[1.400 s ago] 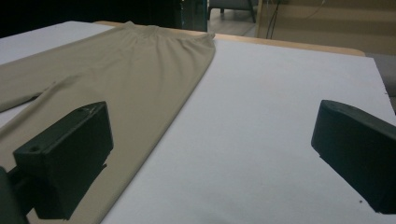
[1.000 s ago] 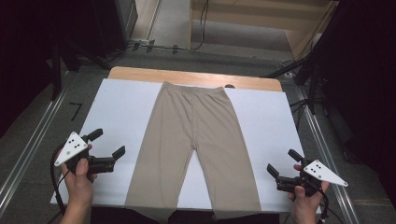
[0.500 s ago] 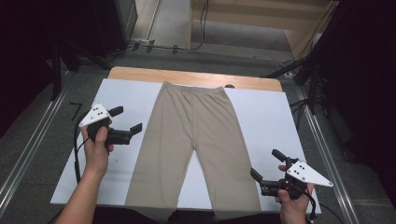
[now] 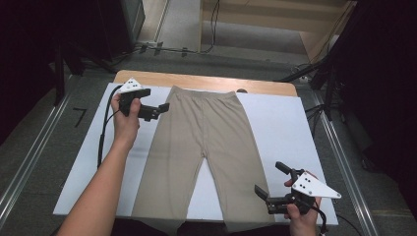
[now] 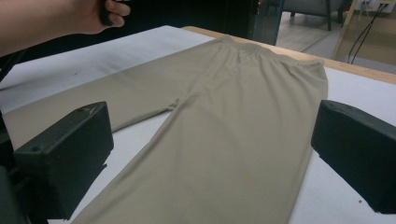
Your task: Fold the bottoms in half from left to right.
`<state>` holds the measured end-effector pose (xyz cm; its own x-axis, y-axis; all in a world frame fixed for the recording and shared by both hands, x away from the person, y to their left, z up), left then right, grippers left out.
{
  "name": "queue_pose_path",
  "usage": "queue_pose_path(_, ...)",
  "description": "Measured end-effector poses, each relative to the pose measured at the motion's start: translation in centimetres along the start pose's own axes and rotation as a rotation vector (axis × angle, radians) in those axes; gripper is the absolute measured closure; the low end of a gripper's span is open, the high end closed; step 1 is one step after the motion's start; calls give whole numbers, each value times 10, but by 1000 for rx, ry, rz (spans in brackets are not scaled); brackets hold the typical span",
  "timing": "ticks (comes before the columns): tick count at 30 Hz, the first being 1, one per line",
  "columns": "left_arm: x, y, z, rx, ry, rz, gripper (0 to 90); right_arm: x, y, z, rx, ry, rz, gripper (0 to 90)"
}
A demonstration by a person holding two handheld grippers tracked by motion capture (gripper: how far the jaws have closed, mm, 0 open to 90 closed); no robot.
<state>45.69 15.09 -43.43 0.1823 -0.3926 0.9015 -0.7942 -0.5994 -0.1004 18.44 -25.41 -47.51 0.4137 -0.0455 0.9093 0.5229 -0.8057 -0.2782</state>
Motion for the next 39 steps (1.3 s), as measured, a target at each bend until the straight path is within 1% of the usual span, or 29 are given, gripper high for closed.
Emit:
queue_pose_path(2,1,-4,12,-14,-20,-13,3,0,0,1,0,-1,-4,0)
queue_pose_path(3,1,-7,20,-7,-41,-24,25,-1,0,1,0,-5,-4,0)
queue_pose_path(5,1,-13,32,2,-66,-46,75,-2,-1,3,0,-13,-5,0)
queue_pose_path(6,1,-16,38,14,-82,-56,176,-3,0,4,1,-20,-9,0)
queue_pose_path(8,-1,-21,50,17,-119,-73,190,-4,0,4,4,-21,-9,0)
queue_pose_path(9,-2,-23,55,21,-133,-71,223,-4,1,5,2,-25,-9,0)
queue_pose_path(10,-4,-25,63,27,-160,-76,254,-5,2,5,2,-27,-4,0)
queue_pose_path(12,-8,-28,73,37,-197,-83,297,-6,3,7,-1,-35,-9,0)
queue_pose_path(14,-12,-32,80,40,-222,-94,323,-7,3,9,1,-41,-12,0)
queue_pose_path(15,-14,-34,85,43,-237,-107,330,-8,3,9,4,-44,-12,0)
queue_pose_path(17,-17,-38,90,48,-262,-115,345,-9,3,10,2,-52,-15,0)
queue_pose_path(19,-20,-41,96,70,-293,-130,380,-10,4,11,3,-56,-22,0)
queue_pose_path(20,-20,-42,98,81,-306,-126,420,-12,5,11,1,-62,-19,0)
queue_pose_path(22,-21,-43,104,93,-341,-110,431,-12,5,11,4,-62,-19,0)
queue_pose_path(23,-21,-44,106,95,-352,-112,440,-13,6,11,4,-64,-16,0)
queue_pose_path(25,-20,-47,110,85,-342,-141,456,-13,6,11,5,-63,-12,0)
queue_pose_path(26,-20,-48,112,84,-328,-163,465,-13,6,11,5,-64,-14,0)
queue_pose_path(27,-20,-51,113,90,-329,-174,477,-13,6,12,8,-64,-16,0)
queue_pose_path(29,-21,-54,115,111,-348,-179,509,-13,4,12,9,-69,-11,0)
queue_pose_path(31,-22,-57,117,113,-352,-190,521,-14,3,13,14,-71,-20,0)
queue_pose_path(33,-24,-60,119,133,-366,-201,540,-15,2,15,15,-78,-23,0)
queue_pose_path(34,-25,-61,120,135,-369,-202,540,-15,2,15,18,-80,-23,0)
queue_pose_path(37,-25,-64,124,153,-387,-177,539,-16,2,17,19,-84,-20,0)
queue_pose_path(39,-24,-67,126,152,-373,-180,541,-17,2,18,18,-85,-18,0)
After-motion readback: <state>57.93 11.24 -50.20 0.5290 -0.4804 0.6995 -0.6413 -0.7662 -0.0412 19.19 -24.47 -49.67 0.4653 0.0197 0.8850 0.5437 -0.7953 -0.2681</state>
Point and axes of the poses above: each handheld gripper's, and its own axes: z roughly forward along the jaws, x roughly out of its top, y roughly to its right, the point moved 3 cm from there along z, roughly forward along the jaws, and after that the axes turned 13 degrees about z, right-handed, at the moved point
